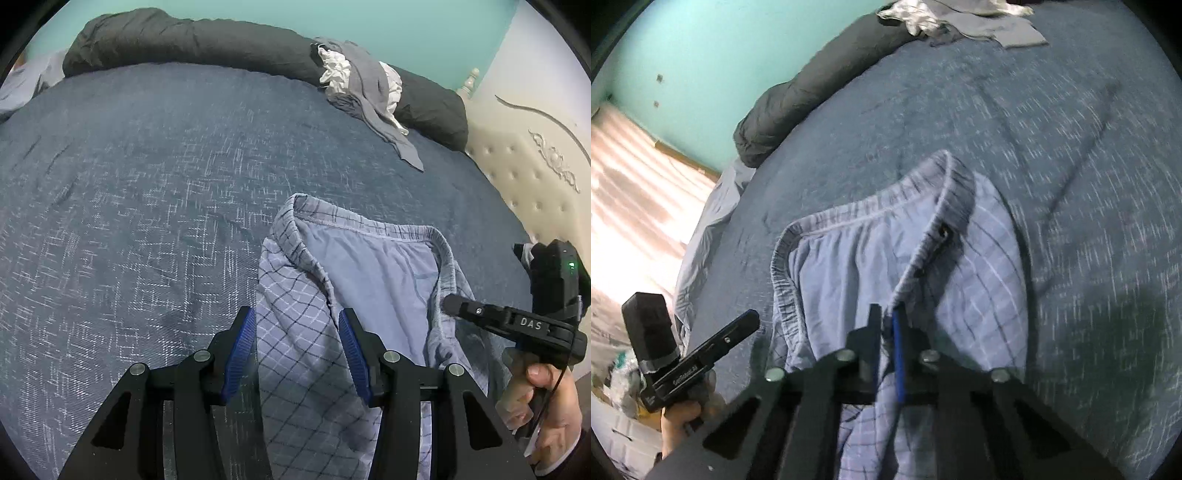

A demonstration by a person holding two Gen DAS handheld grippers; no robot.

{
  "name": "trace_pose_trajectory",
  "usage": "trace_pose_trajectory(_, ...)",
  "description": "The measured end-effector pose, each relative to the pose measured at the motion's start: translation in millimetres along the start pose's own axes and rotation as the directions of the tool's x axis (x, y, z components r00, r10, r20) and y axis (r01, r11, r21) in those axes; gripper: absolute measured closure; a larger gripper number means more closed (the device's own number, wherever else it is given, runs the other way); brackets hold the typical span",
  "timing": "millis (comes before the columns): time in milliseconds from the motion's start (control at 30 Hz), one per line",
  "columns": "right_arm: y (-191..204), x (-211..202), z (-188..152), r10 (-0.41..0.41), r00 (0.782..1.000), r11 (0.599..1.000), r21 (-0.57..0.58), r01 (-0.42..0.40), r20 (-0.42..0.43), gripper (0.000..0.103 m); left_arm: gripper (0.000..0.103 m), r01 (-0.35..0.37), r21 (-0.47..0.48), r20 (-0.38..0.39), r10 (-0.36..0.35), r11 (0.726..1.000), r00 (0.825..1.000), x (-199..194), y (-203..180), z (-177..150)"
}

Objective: Fold clothes
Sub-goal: 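Lower the shorts onto the bed and open both grippers, then grasp the shorts' waistband again with both grippers to smooth them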

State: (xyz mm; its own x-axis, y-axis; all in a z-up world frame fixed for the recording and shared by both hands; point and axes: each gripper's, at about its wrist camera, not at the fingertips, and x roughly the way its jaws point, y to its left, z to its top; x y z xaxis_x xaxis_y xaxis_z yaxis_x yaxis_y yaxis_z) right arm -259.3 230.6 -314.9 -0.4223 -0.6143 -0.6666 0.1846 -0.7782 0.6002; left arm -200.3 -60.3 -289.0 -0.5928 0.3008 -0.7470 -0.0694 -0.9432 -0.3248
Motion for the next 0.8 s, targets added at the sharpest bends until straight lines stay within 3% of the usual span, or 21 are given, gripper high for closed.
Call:
trace_pose_trajectory(400,-2.4,-24.6,20.9,0.107,0.983,0.993,0.025,-0.111,0.146,0.100,0.052,0.064,0.026,0.004,-0.064,0.998,0.998,-2.8,-12.0,2.8)
trace_pose_trajectory(633,-11.9,-14.6,19.4,0.097,0.988,0.992,0.074,-0.106,0.124,0.099,0.052,0.132,0.150,-0.035,-0.128,0.980,0.991,-1.1,-48.6,-3.9)
trace_pose_trajectory(733,-19.1,-14.9,19.4,0.047,0.992,0.992,0.112,-0.060,0.116,0.098,0.052,0.150,0.169,-0.063,-0.141,0.974,0.988,3.2,-56.5,-9.1)
trace_pose_trajectory(800,-21.7,-20.6,20.6,0.011,0.991,0.992,0.120,-0.027,0.131,0.086,0.052,0.153,0.192,-0.074,-0.141,0.969,0.987,3.4,-64.4,-11.2)
